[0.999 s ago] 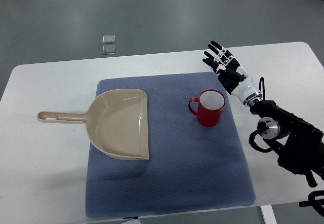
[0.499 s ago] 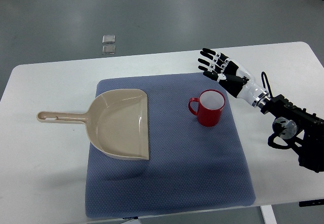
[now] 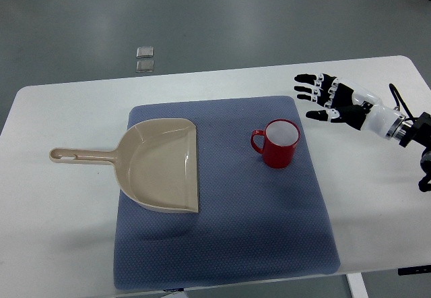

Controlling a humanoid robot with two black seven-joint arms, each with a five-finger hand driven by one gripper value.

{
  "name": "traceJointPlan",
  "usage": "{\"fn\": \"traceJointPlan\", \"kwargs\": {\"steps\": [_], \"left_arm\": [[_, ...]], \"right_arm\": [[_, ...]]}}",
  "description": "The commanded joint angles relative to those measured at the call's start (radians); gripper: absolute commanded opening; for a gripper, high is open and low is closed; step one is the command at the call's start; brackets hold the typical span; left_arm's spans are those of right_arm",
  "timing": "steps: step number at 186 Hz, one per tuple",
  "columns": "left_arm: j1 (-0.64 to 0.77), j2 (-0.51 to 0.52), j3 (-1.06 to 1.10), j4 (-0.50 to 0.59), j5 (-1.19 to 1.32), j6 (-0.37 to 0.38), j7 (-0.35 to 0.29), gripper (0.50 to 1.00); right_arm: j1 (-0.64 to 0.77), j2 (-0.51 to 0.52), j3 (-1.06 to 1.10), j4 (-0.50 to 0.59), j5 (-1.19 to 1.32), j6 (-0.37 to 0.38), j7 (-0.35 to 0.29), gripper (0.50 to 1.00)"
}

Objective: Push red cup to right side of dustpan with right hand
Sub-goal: 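Lower the right hand onto the side of the red mug farthest from the dustpan, then push the red mug with the right hand toward the dustpan's edge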

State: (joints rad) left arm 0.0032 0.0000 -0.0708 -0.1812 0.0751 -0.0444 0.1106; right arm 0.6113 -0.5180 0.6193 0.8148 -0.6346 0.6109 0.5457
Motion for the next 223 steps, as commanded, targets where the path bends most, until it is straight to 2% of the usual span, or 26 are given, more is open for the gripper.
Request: {"fn": "traceJointPlan", "kwargs": {"steps": [1,24,63,97,223], "left_arm": [[0.0,0.0,0.0,-0.001,0.0,0.0,0.001,1.0],[0.0,0.0,0.0,-0.001,0.0,0.0,0.0,1.0],[0.0,0.0,0.0,0.0,0.002,0.0,0.001,1.0],[0.0,0.0,0.0,0.0,0.0,0.0,0.001,1.0],[0.001,0.0,-0.001,0.003,0.0,0.0,0.0,1.0]], "right_arm": [[-0.025,-0.008,0.0,0.017,-0.08,0.0,0.016,0.934],[-0.045,0.003,0.0,0.017,-0.142,-0.002,0.034,0.936],[-0.059,0.027,-0.012,0.015,-0.146,-0.103,0.036,0.936],[-0.073,0.064,-0.012,0.006,-0.146,-0.152,0.036,0.936],[-0.09,0.205,-0.012,-0.069,-0.146,-0.197,0.051,0.936]]}}
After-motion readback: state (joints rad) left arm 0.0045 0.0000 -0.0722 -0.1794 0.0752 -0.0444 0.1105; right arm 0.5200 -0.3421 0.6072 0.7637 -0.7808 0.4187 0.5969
